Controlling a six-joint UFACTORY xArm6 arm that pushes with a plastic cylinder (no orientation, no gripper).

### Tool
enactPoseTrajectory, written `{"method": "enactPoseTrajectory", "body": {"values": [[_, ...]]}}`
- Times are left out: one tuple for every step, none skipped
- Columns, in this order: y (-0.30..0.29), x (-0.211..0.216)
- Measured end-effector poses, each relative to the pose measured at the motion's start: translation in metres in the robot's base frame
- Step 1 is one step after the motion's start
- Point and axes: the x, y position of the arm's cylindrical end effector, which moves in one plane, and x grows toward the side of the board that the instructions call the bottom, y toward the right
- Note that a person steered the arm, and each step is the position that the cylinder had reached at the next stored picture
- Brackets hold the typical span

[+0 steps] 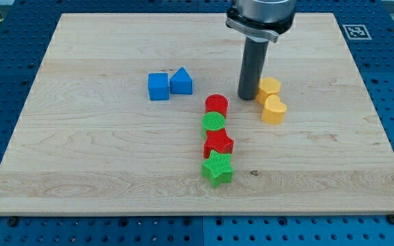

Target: Move yellow blocks slightly right side

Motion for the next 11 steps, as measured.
{"method": "enactPoseTrajectory", "body": {"values": [[0.01, 0.0], [-0.014, 0.001], [-0.042, 0.023], [-0.04, 0.051], [-0.001, 0.051], [0.042, 0.051], [0.054, 0.056], [0.006, 0.06], [-0.015, -0.002], [-0.004, -0.013], [0.006, -0.003]]}}
